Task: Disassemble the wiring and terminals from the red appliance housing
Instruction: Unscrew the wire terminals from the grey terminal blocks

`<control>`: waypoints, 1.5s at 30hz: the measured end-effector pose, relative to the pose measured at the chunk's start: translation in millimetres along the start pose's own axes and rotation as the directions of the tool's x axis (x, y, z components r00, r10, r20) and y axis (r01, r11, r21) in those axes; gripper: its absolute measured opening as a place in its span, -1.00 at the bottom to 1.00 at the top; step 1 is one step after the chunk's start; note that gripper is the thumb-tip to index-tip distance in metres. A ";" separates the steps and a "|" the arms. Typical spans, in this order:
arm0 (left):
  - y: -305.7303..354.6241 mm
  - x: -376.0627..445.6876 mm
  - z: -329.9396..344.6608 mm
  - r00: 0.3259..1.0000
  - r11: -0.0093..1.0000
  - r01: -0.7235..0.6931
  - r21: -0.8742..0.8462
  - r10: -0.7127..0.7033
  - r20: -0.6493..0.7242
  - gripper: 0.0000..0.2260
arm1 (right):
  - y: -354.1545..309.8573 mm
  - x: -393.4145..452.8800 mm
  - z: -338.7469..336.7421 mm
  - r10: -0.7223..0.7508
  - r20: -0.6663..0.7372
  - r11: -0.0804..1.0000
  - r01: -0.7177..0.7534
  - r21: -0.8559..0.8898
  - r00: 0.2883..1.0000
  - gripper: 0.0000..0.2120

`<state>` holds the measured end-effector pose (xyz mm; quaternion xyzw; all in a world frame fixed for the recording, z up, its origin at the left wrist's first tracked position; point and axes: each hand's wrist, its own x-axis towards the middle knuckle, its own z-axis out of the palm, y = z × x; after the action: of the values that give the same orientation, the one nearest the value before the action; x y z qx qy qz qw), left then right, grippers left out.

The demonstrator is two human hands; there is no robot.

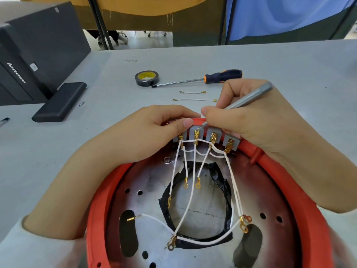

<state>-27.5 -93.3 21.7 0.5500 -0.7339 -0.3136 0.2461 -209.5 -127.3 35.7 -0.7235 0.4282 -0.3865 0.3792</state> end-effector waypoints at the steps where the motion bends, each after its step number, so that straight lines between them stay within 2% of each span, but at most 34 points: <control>1: 0.0 0.0 -0.1 1.000 1.000 -0.002 -0.002 0.002 -0.001 -0.69 | 0.6 0.1 0.1 -0.001 -0.011 1.000 0.000 -0.014 1.000 -0.72; 7: -0.1 -0.3 -1.3 1.000 1.000 -0.006 -0.005 0.006 -0.014 -0.78 | 2.3 -0.2 2.7 -0.025 -0.054 0.991 0.018 -0.135 0.998 -0.71; 12: 0.2 -0.2 -0.3 1.000 1.000 0.005 -0.015 -0.005 0.000 -0.66 | 2.5 0.8 3.0 -0.030 -0.060 0.993 0.023 -0.113 0.998 -0.67; 16: -0.7 0.0 -0.6 1.000 1.000 0.007 -0.018 -0.007 -0.004 -0.77 | 2.5 0.7 3.3 -0.030 -0.061 0.995 0.023 -0.101 0.998 -0.67; 19: -0.1 -0.7 -1.1 1.000 1.000 0.019 -0.007 -0.019 -0.018 -0.76 | 1.4 -1.0 3.4 -0.048 -0.064 0.989 0.038 -0.142 0.997 -0.69; 25: 1.4 -1.6 -1.2 0.999 1.000 0.018 0.008 -0.017 -0.030 -0.78 | -1.3 -3.4 5.2 -0.181 -0.061 0.943 0.156 -0.293 0.982 -0.67; 28: 1.5 -1.1 -0.7 1.000 1.000 0.014 0.001 -0.014 -0.023 -0.81 | -3.7 -5.1 5.0 -0.246 -0.017 0.916 0.227 -0.331 0.969 -0.64; 31: 1.7 -1.0 0.1 1.000 1.000 0.013 -0.007 -0.013 -0.014 -0.80 | -6.8 -7.1 6.1 -0.264 0.041 0.892 0.260 -0.370 0.964 -0.69; 34: 2.1 -0.8 0.0 1.000 1.000 0.013 0.007 -0.013 -0.023 -0.79 | -7.9 -4.2 6.7 -0.221 0.041 0.911 0.221 -0.348 0.974 -0.64; 41: 3.6 -0.6 -0.2 1.000 1.000 0.012 -0.001 -0.012 -0.016 -0.78 | -7.3 8.8 3.3 0.016 0.037 0.989 -0.011 -0.149 0.999 -0.65; 45: 3.1 -0.2 -0.8 1.000 1.000 0.013 0.000 -0.013 -0.019 -0.78 | -3.5 10.2 4.3 0.047 0.016 0.996 -0.045 -0.073 0.999 -0.69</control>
<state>-29.0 -92.6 24.5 0.5579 -0.7279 -0.3098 0.2509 -201.2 -134.5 39.5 -0.7303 0.4551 -0.3553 0.3652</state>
